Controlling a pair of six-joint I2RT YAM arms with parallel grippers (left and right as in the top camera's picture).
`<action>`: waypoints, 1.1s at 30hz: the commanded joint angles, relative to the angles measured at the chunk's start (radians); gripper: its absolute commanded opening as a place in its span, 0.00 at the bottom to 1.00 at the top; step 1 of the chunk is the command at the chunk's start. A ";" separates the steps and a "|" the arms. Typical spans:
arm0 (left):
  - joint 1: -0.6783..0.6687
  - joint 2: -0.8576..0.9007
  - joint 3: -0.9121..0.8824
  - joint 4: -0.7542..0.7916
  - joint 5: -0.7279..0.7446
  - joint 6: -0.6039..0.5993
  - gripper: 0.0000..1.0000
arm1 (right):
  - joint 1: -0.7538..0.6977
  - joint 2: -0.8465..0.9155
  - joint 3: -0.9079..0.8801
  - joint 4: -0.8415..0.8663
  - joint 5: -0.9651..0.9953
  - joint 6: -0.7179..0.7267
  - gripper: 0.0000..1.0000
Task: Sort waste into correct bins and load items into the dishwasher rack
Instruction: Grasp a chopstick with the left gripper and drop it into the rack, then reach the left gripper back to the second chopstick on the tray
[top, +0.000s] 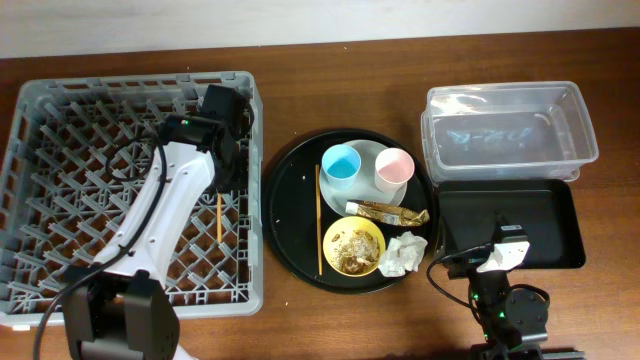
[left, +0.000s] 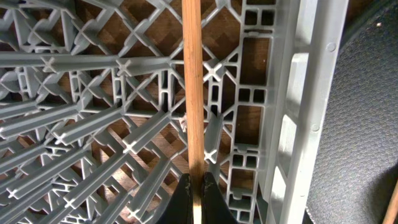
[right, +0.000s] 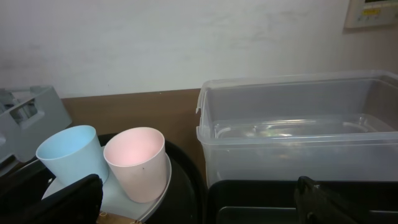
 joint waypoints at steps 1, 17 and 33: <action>0.001 0.003 -0.011 0.009 -0.033 0.016 0.00 | 0.005 -0.006 -0.005 -0.005 0.009 0.011 0.99; 0.016 0.004 -0.041 0.061 -0.140 0.015 0.44 | 0.005 -0.006 -0.005 -0.005 0.009 0.011 0.99; -0.259 -0.139 -0.078 0.128 0.345 -0.161 0.42 | 0.005 -0.006 -0.005 -0.005 0.009 0.011 0.99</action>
